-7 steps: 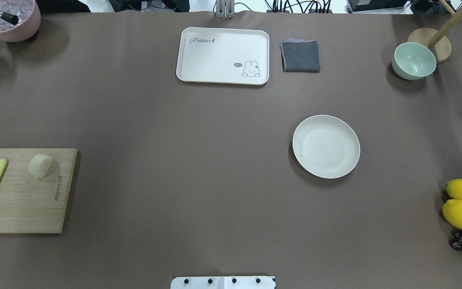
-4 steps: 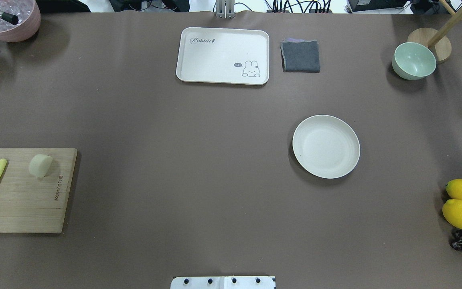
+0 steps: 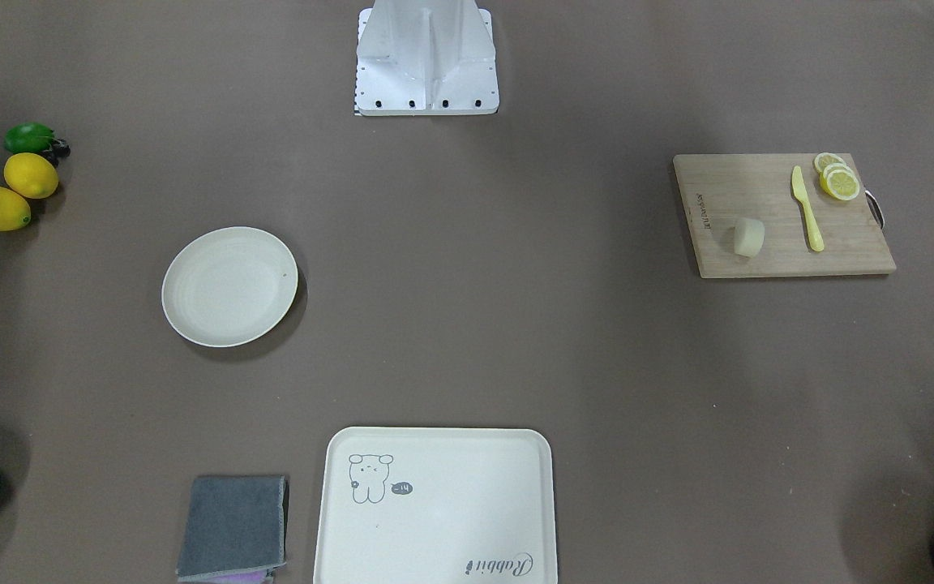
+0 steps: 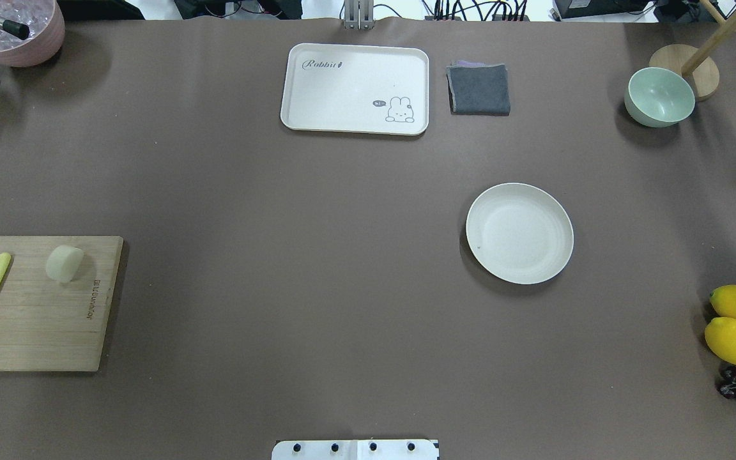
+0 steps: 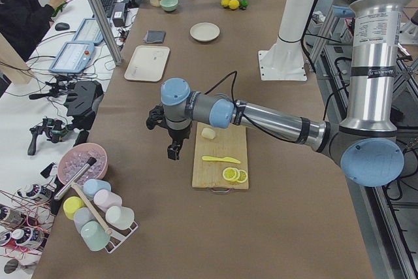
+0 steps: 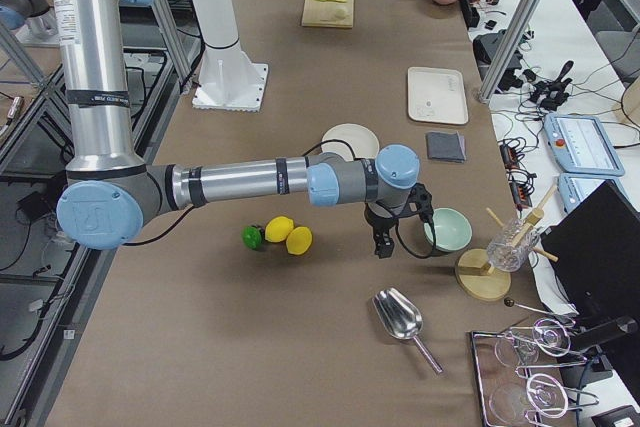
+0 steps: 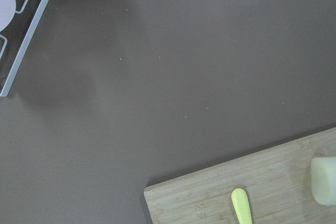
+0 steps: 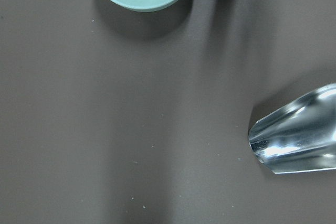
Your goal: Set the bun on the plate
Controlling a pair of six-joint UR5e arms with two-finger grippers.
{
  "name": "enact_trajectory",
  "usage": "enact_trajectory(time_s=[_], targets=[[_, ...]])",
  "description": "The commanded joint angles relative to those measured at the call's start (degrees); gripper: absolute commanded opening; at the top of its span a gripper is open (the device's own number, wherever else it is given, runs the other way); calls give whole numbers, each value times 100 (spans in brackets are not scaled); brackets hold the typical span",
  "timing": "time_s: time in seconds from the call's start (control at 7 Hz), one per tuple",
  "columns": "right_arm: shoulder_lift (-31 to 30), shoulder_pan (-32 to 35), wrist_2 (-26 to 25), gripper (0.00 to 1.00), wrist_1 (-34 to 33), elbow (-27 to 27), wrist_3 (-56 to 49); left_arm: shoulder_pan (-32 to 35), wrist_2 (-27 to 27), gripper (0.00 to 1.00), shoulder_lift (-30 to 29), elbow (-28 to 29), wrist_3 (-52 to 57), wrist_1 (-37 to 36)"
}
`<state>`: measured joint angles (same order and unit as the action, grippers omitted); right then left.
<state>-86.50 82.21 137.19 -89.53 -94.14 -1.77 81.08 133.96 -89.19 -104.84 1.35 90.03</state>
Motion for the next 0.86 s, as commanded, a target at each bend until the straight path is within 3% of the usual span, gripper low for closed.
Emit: enact_trajectory(time_s=[0.0, 0.14, 0.57, 0.71], targets=[[228, -326, 79, 100, 50, -16, 515, -13, 7, 98, -11, 16, -56, -3], [412, -641, 71, 100, 207, -16, 989, -39, 16, 98, -72, -1, -543, 24], [598, -1661, -43, 99, 1259, 97, 2458, -57, 33, 98, -11, -10, -627, 217], [660, -1908, -113, 98, 1315, 89, 2740, -57, 33, 98, -11, -19, -627, 217]])
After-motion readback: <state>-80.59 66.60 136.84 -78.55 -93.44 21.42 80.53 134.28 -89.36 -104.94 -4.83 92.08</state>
